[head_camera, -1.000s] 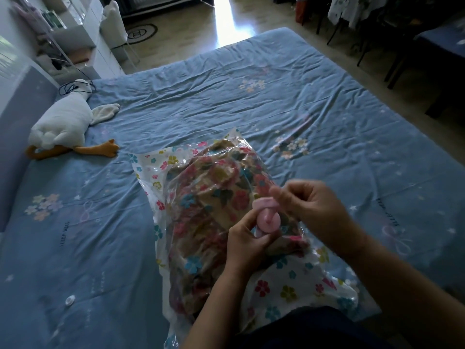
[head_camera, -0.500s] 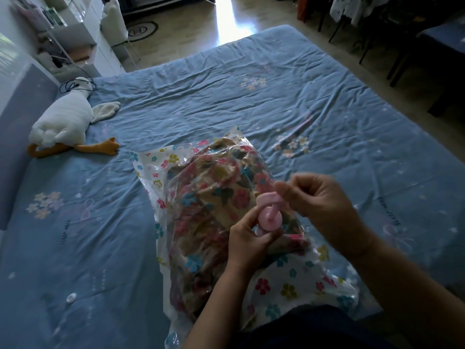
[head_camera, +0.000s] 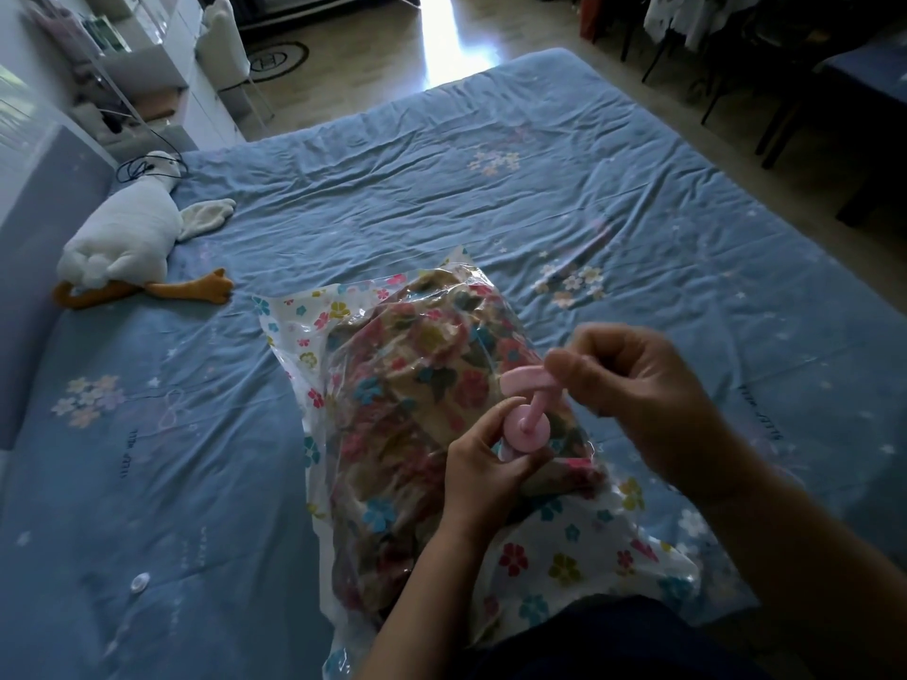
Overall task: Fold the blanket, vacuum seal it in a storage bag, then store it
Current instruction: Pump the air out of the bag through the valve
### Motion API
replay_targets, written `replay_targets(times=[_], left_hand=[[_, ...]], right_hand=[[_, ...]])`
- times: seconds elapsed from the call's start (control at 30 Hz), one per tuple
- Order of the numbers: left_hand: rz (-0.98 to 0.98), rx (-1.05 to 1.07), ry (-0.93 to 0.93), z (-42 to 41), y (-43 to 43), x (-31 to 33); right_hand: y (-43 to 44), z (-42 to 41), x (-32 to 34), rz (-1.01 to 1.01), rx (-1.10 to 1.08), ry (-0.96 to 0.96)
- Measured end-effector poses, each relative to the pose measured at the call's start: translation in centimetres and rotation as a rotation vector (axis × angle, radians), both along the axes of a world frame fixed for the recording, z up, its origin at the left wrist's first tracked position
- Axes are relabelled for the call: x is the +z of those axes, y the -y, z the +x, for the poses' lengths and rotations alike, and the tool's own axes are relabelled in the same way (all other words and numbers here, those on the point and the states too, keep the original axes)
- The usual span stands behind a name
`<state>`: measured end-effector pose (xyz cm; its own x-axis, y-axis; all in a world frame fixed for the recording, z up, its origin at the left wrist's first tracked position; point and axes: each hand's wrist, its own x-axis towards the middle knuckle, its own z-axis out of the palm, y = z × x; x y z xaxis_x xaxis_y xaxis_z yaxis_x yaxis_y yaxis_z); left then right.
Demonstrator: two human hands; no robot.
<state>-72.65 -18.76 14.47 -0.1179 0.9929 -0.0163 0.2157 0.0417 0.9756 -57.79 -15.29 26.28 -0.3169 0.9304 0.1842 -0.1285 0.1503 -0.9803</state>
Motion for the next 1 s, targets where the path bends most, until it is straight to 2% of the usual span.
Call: replay_targets(times=[0.07, 0.1, 0.23, 0.3, 0.37, 0.47, 0.53, 0.6, 0.7, 0.77, 0.83, 0.93, 1.0], left_hand=[[-0.013, 0.010, 0.004, 0.1, 0.0, -0.3], [-0.015, 0.004, 0.006, 0.2, 0.0, -0.3], [0.019, -0.022, 0.019, 0.1, 0.2, 0.0], [0.025, -0.020, 0.030, 0.1, 0.3, 0.4], [0.033, -0.033, 0.018, 0.0, 0.1, 0.3], [0.008, -0.021, 0.023, -0.1, -0.1, 0.0], [-0.001, -0.017, 0.022, 0.1, -0.1, -0.1], [-0.007, -0.014, 0.024, 0.2, -0.1, -0.2], [0.007, -0.015, 0.026, 0.2, -0.1, -0.4], [-0.005, -0.015, 0.041, 0.2, 0.1, -0.2], [0.011, -0.032, 0.025, 0.0, 0.0, 0.0], [0.000, -0.029, 0.038, -0.2, -0.1, 0.1], [-0.016, -0.018, 0.064, -0.1, 0.0, 0.1]], right_hand=[[-0.3, 0.4, 0.4, 0.042, 0.017, -0.084], [-0.4, 0.3, -0.1, 0.038, 0.009, -0.044], [-0.1, -0.1, -5.8, -0.116, -0.013, 0.362], [0.0, -0.2, -6.8, -0.112, -0.034, 0.446], [0.0, -0.3, -4.6, -0.054, -0.045, 0.344], [-0.3, 0.3, 0.6, 0.001, 0.004, 0.038], [-0.4, 0.8, 1.5, 0.049, 0.032, -0.069], [-0.4, 0.6, -0.1, 0.021, 0.021, 0.022], [-0.3, 0.1, -5.2, -0.100, -0.012, 0.349], [-0.2, 0.2, -6.8, -0.109, -0.027, 0.436], [-0.2, 0.2, -5.2, -0.062, -0.015, 0.351], [-0.4, 0.3, -0.4, -0.017, 0.031, 0.055], [-0.5, 0.5, 0.6, -0.002, 0.084, -0.087]])
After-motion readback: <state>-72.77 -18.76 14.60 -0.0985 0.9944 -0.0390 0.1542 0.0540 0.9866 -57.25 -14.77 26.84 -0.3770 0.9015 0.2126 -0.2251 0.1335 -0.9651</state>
